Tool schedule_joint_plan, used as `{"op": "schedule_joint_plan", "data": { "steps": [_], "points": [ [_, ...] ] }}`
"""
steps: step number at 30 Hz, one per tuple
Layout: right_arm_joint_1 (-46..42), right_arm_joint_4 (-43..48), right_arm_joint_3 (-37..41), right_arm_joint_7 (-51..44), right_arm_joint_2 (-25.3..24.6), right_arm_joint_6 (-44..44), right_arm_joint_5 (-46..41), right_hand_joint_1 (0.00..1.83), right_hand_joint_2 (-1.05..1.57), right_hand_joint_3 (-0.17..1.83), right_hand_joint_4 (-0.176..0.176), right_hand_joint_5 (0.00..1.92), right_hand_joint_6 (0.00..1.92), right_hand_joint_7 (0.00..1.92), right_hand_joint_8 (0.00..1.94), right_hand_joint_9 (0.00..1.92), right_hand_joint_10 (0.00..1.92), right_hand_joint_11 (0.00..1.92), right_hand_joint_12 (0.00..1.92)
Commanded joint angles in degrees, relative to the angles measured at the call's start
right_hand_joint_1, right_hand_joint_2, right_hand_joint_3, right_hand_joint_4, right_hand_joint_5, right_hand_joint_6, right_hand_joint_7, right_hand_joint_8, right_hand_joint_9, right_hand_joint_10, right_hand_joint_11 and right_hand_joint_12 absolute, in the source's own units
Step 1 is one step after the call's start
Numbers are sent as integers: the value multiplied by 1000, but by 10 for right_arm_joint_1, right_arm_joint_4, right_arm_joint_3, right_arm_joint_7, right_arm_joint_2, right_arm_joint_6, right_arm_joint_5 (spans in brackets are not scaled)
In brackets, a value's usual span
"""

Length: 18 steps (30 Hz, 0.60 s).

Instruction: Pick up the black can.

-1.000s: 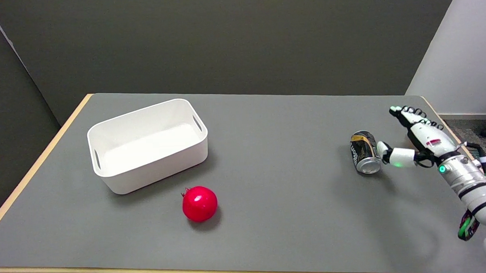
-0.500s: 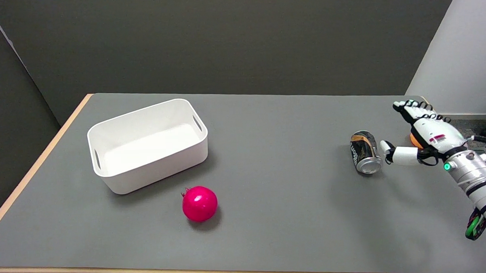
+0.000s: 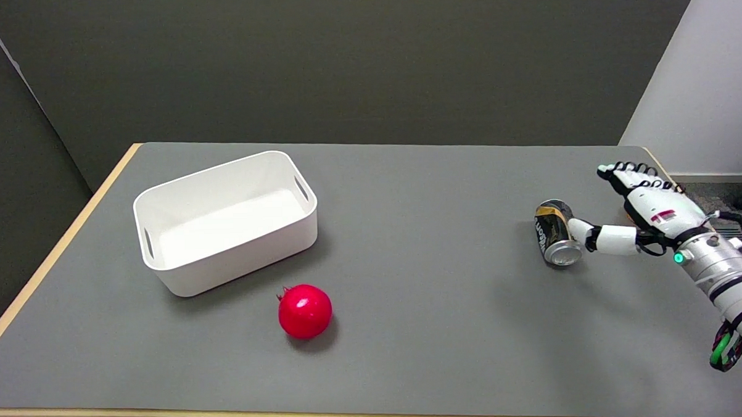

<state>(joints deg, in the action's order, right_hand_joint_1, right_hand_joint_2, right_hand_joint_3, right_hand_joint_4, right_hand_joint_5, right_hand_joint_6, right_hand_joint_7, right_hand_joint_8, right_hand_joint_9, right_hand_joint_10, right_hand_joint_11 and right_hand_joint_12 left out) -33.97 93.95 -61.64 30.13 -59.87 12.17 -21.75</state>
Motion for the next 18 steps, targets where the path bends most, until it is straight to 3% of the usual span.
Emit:
{"op": "schedule_joint_plan", "data": {
  "steps": [1,2,5,10,13,18],
  "points": [
    [101,42,-47,-4,-18,-227,74,358,637,876,-176,35,194,15,246,-1,41,-1,472],
    [113,44,-54,-4,-20,-245,91,459,640,972,-176,55,103,28,178,-1,31,-1,469],
    [144,53,-77,1,-26,-295,136,457,602,951,-176,49,107,20,165,-1,62,-1,500],
    [165,69,-108,88,-29,-357,238,435,571,937,-176,44,106,14,166,-1,87,-1,521],
    [173,73,-135,171,-24,-385,322,168,615,798,-176,8,225,-1,240,-1,3,-1,562],
    [179,81,-182,263,-21,-423,454,181,566,828,-176,29,186,-1,208,-1,7,-1,577]
  ]
}}
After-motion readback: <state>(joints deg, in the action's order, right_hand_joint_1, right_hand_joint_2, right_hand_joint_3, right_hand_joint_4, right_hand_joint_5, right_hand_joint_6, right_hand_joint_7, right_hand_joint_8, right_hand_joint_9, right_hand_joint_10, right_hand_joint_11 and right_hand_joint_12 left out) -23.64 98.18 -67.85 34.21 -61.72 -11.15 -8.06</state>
